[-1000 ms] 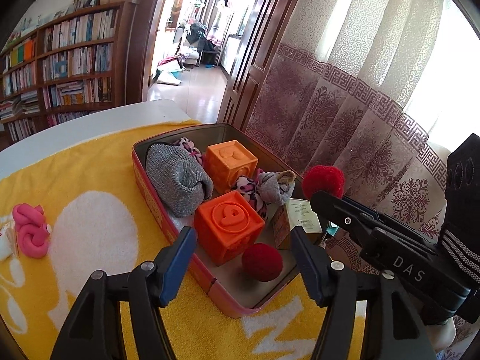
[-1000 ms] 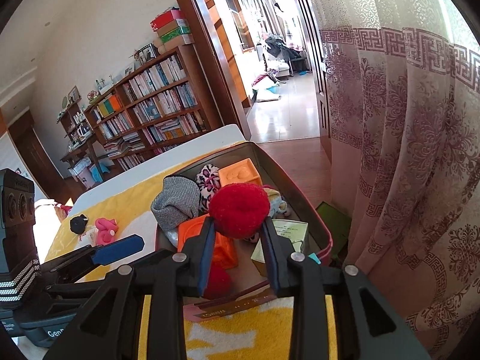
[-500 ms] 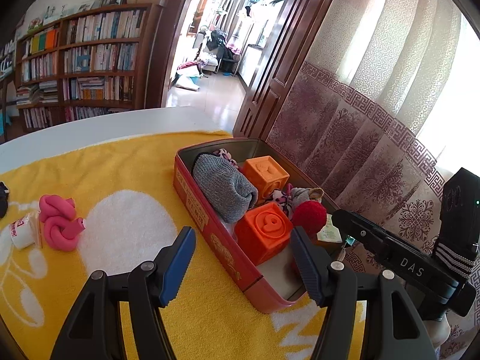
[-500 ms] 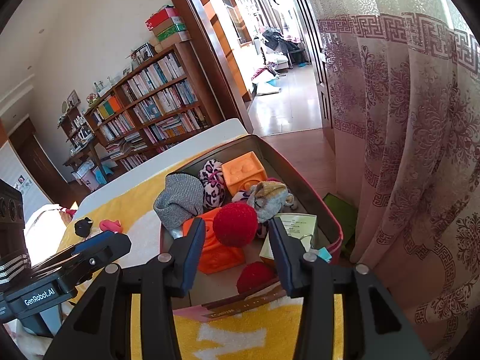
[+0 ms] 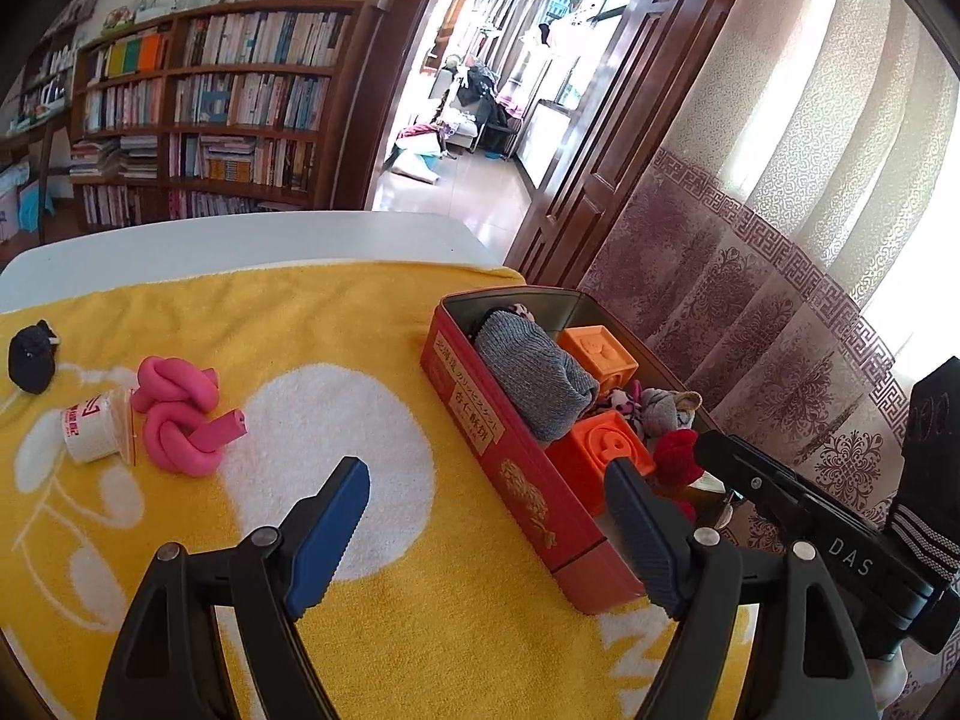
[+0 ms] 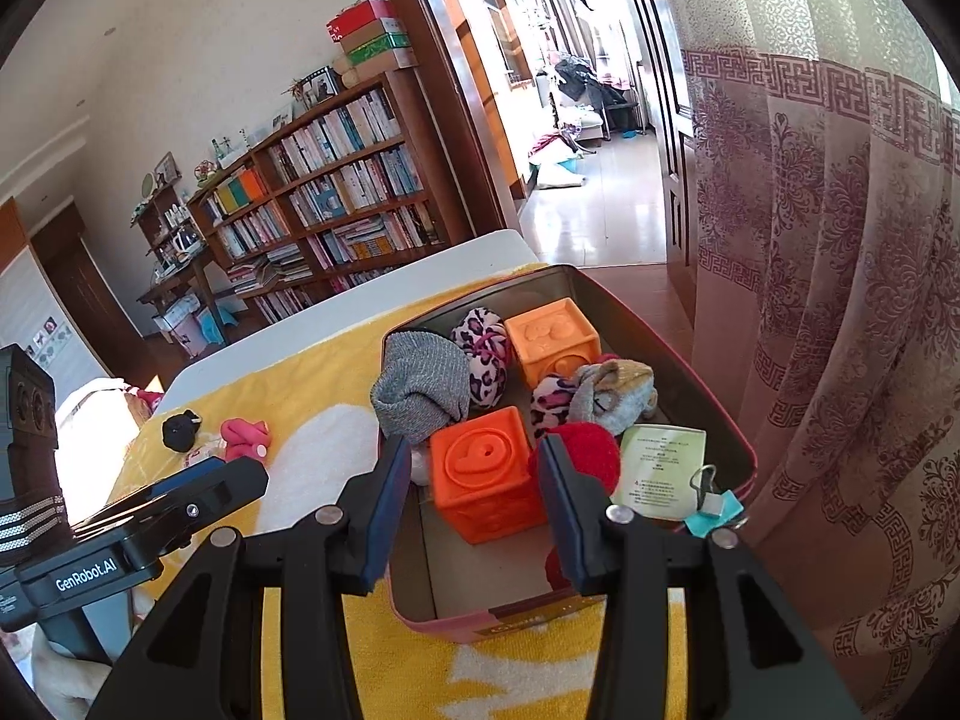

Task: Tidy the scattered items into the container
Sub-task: 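Open the right gripper over the tin and withdraw both grippers toward the table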

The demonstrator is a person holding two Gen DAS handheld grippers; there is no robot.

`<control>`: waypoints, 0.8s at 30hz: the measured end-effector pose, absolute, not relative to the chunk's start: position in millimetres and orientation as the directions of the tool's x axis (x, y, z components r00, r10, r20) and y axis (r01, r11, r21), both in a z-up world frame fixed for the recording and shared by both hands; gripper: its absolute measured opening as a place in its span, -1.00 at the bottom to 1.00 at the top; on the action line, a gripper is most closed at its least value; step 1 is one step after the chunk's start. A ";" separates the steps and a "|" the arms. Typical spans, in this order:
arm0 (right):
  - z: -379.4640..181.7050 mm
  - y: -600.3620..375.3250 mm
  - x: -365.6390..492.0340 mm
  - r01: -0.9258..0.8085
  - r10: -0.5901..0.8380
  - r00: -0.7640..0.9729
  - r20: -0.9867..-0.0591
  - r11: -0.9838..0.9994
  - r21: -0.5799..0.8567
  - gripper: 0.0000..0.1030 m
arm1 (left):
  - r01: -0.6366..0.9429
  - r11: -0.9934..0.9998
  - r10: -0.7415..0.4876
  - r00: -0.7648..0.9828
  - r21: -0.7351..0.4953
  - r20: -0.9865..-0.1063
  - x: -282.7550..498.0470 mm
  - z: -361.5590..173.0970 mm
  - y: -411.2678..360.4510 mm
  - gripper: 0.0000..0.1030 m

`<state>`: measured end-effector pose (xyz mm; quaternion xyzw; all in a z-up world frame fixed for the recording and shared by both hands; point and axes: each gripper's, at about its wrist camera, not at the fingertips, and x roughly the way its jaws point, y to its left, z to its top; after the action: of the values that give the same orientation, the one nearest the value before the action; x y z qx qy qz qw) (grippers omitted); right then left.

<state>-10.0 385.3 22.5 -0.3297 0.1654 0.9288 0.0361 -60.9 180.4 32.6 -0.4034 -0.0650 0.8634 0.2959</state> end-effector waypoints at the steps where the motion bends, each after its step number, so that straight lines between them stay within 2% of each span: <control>1: 23.4 381.1 -11.2 -0.167 -0.047 -0.780 -0.624 -0.945 0.280 -0.07 | -0.448 -0.822 0.557 -0.505 -0.350 -0.660 -62.4 32.3 174.9 0.60; 7: 28.2 352.7 -22.5 -0.107 -0.083 -0.775 -0.627 -0.960 0.259 -0.07 | -0.374 -0.859 0.508 -0.541 -0.348 -0.670 -71.8 29.4 131.7 0.60; 11: 31.6 331.2 -28.4 -0.065 -0.103 -0.774 -0.625 -0.969 0.239 0.14 | -0.322 -0.879 0.476 -0.562 -0.351 -0.676 -76.3 24.3 96.5 0.60; 24: 12.1 268.1 -68.8 0.064 -0.196 -0.693 -0.694 -0.975 0.212 0.14 | -0.125 -0.934 0.341 -0.585 -0.334 -0.736 -83.7 -11.2 -5.6 0.60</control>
<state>-68.8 268.1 12.1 -0.3856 0.0857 0.9159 -0.0709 -83.7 -5.6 -11.2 -0.4357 -0.1239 0.8817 0.1321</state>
